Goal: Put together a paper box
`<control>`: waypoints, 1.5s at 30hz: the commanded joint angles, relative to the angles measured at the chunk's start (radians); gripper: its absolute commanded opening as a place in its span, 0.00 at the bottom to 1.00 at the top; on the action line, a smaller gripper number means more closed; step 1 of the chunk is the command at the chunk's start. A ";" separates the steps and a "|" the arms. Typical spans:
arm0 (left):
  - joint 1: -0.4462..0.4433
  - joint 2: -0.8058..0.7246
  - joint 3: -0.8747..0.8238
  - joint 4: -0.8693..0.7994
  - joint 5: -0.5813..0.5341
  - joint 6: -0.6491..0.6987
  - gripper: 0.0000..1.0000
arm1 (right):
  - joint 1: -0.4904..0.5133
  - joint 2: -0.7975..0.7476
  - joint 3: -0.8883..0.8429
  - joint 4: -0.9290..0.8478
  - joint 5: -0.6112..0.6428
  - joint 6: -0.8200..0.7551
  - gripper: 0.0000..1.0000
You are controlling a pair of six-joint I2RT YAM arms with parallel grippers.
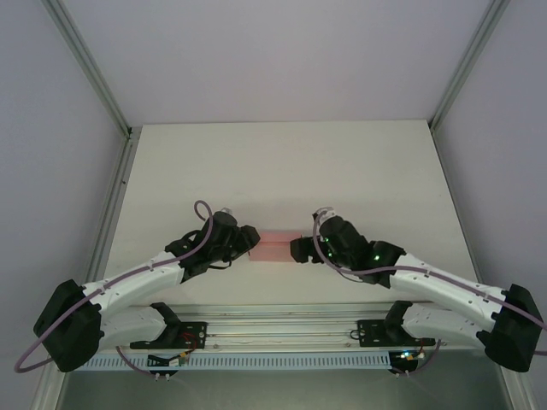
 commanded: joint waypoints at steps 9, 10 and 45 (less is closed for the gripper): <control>0.005 0.058 -0.073 -0.153 0.023 0.032 0.44 | -0.142 0.189 -0.011 0.117 -0.314 0.129 0.46; 0.006 0.058 -0.076 -0.154 0.023 0.032 0.43 | -0.144 0.187 -0.033 0.135 -0.307 0.138 0.44; 0.006 0.081 -0.070 -0.128 -0.001 0.103 0.00 | -0.275 0.247 -0.013 0.119 -0.419 0.054 0.43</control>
